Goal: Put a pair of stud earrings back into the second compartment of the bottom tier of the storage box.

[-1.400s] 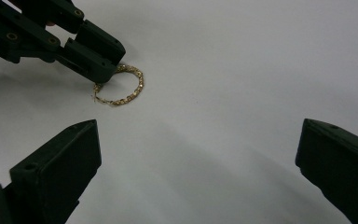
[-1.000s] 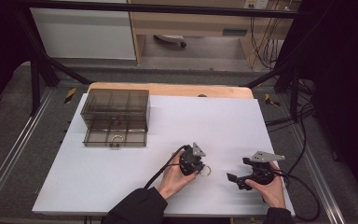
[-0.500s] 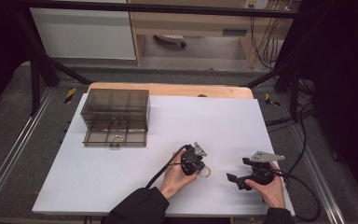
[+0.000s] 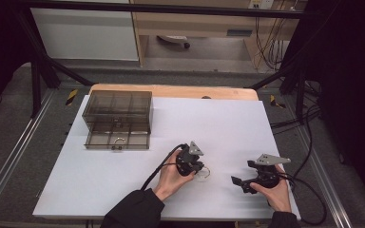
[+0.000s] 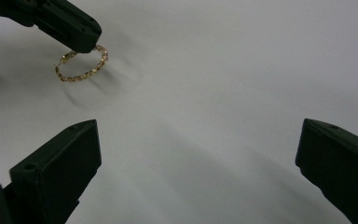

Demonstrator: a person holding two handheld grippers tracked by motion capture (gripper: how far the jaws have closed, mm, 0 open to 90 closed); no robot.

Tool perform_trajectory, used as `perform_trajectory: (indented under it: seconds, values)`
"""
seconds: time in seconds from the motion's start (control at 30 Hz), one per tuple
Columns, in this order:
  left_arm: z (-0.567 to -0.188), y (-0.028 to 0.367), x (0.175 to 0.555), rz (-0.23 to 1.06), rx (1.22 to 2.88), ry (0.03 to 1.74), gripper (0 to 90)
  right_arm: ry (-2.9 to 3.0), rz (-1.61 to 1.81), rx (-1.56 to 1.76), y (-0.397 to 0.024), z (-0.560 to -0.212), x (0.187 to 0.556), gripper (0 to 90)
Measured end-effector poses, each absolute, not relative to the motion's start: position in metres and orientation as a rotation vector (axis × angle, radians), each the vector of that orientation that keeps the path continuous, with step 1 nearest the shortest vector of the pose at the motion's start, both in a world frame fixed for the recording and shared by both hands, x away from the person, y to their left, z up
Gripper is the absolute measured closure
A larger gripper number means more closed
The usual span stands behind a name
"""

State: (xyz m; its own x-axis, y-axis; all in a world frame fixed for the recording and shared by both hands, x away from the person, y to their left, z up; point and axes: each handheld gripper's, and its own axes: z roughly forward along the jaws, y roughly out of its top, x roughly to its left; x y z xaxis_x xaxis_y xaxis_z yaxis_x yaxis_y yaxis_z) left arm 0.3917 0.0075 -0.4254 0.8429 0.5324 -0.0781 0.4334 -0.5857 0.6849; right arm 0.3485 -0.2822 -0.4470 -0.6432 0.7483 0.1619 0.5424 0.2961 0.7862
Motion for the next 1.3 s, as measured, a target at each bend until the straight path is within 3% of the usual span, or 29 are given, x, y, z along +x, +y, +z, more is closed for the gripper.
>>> perform_trajectory:
  seconds: [0.8, 1.3]
  values:
    - [-0.408, 0.078, 0.393, 0.198, 2.280, 0.743, 86.8, 2.327, 1.264, 1.182, -0.283, -0.447, 0.348, 0.7]
    - [-0.398, 0.142, 0.402, 0.258, 2.261, 0.845, 86.8, 2.326, 1.263, 1.189, -0.283, -0.447, 0.348, 0.7]
